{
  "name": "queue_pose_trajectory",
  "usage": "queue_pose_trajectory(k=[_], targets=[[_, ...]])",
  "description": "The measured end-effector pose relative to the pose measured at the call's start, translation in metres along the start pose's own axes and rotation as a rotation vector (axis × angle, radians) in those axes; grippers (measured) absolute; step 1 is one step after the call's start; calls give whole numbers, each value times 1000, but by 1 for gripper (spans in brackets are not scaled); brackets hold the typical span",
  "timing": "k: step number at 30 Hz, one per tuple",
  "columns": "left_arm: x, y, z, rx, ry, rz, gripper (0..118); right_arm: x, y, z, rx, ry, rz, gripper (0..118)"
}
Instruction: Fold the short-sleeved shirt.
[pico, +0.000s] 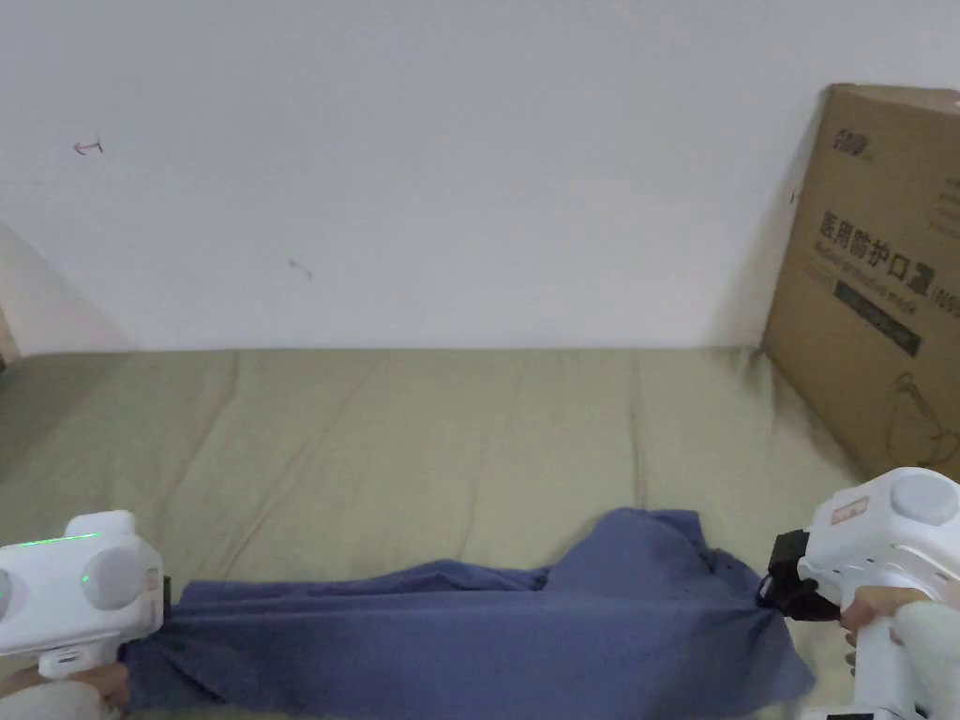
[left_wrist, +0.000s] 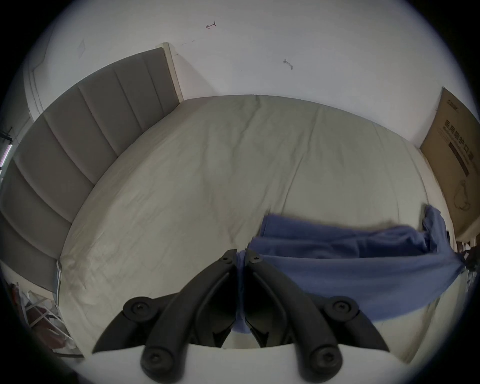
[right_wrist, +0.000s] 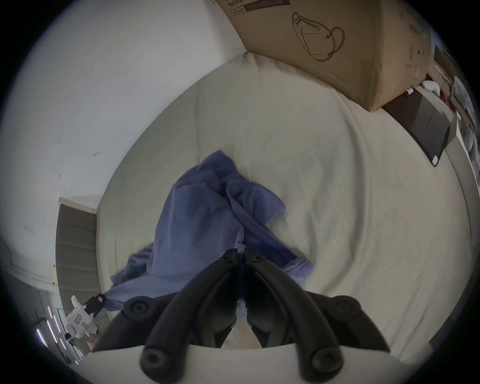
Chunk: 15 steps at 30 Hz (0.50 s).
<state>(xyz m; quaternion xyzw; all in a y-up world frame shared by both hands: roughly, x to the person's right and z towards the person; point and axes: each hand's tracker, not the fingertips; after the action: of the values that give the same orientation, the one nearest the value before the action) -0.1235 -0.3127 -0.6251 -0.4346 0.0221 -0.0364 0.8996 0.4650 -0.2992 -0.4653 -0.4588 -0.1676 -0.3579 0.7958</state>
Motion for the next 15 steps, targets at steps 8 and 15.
queue_pose_trajectory(k=[8, 15], targets=[[-43, -109, 98, 81, -27, -109, 4, 33, -110, 79, 35, 1, 120, 4], [-91, -219, 176, 86, -22, -144, 4, 98, -245, 136, -13, -11, 157, 4]])
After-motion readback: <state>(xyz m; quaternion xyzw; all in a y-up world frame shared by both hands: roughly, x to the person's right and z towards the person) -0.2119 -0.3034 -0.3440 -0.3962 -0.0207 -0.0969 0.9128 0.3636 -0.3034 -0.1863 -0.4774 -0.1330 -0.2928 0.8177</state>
